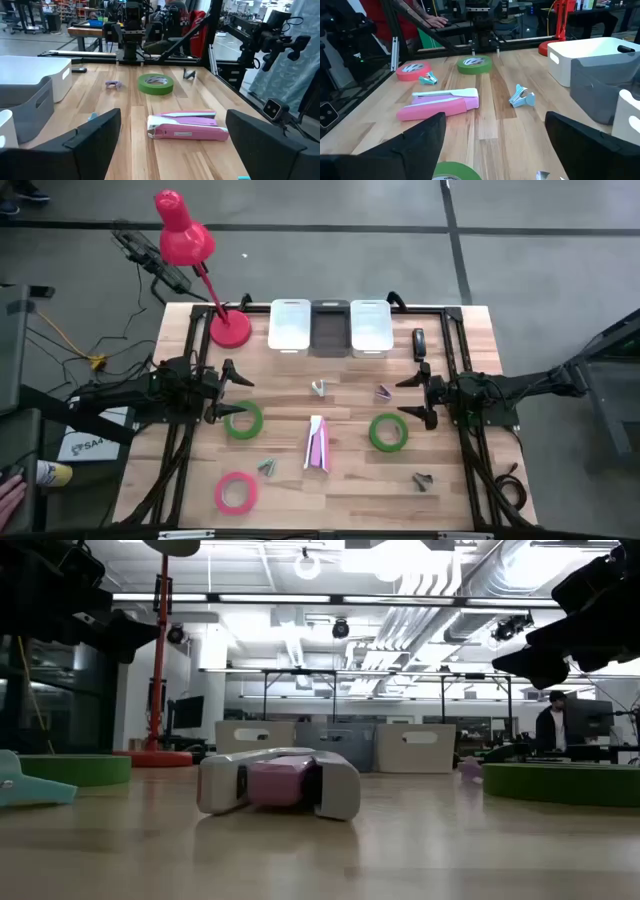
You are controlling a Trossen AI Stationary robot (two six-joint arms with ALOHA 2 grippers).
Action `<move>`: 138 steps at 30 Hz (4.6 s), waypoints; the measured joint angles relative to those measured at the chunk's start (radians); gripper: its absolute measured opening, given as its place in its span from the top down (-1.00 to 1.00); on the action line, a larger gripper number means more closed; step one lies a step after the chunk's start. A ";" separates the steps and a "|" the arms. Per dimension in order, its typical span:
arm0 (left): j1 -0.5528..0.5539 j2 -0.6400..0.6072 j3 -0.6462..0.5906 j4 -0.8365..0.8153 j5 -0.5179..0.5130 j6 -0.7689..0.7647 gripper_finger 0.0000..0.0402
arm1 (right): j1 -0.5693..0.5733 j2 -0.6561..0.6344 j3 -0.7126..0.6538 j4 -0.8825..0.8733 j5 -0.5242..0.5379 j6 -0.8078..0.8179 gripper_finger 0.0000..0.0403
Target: Pick and place Stapler, Stapler remover, tape
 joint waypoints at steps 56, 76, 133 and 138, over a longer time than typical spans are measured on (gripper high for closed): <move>0.000 0.000 0.000 0.000 0.001 0.000 -0.77 | 0.000 0.000 0.000 0.000 0.000 0.000 -0.65; 0.000 0.000 0.000 0.000 0.000 0.000 -0.77 | 0.000 0.000 0.000 0.000 0.000 0.000 -0.65; 0.000 0.000 0.000 0.000 0.001 0.000 -0.77 | -0.009 0.000 0.000 0.035 0.282 -0.366 -0.65; 0.000 0.000 0.000 0.000 0.001 0.000 -0.77 | -0.009 0.000 0.000 0.036 0.298 -0.309 -0.65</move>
